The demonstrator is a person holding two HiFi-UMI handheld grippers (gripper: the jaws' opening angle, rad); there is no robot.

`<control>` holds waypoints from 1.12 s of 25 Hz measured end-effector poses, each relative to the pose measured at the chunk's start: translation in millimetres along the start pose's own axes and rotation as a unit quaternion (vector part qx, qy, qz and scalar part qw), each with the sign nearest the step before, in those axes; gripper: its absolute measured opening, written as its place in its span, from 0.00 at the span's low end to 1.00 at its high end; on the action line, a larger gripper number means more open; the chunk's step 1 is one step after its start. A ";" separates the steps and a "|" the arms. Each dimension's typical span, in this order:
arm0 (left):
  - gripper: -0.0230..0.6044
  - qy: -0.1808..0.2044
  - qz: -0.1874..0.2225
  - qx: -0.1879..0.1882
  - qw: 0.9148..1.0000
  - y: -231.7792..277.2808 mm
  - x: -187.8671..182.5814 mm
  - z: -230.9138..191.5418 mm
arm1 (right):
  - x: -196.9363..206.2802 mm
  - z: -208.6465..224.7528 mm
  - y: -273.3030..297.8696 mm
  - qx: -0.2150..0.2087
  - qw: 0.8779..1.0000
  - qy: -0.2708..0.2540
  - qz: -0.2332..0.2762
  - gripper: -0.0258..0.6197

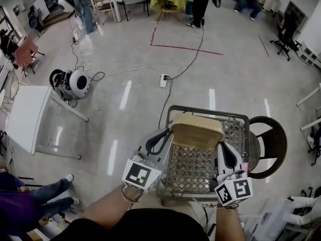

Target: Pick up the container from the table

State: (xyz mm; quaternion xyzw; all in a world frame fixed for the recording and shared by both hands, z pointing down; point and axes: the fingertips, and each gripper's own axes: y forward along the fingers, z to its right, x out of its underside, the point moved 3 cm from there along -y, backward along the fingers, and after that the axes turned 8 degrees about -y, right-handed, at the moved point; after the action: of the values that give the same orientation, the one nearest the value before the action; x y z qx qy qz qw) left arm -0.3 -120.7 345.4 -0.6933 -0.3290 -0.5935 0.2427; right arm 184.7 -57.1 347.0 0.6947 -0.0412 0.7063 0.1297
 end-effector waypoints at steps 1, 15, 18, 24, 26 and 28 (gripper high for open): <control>0.09 0.000 0.002 0.000 1.000 0.3 -4.8 0.5 | -4.0 0.2 0.4 -0.001 1.000 -0.002 0.002 0.08; 0.09 0.008 0.005 0.006 1.000 4.7 -32.6 -4.6 | -34.5 0.0 9.0 0.006 1.000 -0.018 0.021 0.08; 0.09 0.006 0.007 0.008 1.000 5.8 -36.0 -5.5 | -34.0 -0.9 10.3 0.006 1.000 -0.014 0.021 0.08; 0.09 0.014 0.016 0.013 1.000 6.0 -33.9 -10.1 | -32.3 -2.6 12.2 0.007 1.000 -0.011 0.019 0.08; 0.09 0.010 0.015 0.014 1.000 5.9 -34.5 -10.1 | -31.7 -2.7 12.6 0.008 1.000 -0.009 0.019 0.08; 0.09 0.008 0.007 0.015 1.000 6.8 -35.4 -11.1 | -32.6 -2.5 14.1 0.008 1.000 -0.007 0.019 0.08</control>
State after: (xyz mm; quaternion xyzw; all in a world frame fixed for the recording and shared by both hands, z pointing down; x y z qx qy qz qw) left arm -5.4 -139.2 313.0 -0.6870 -0.3311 -0.5924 0.2597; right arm 179.0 -74.2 316.3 0.6999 -0.0501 0.7040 0.1101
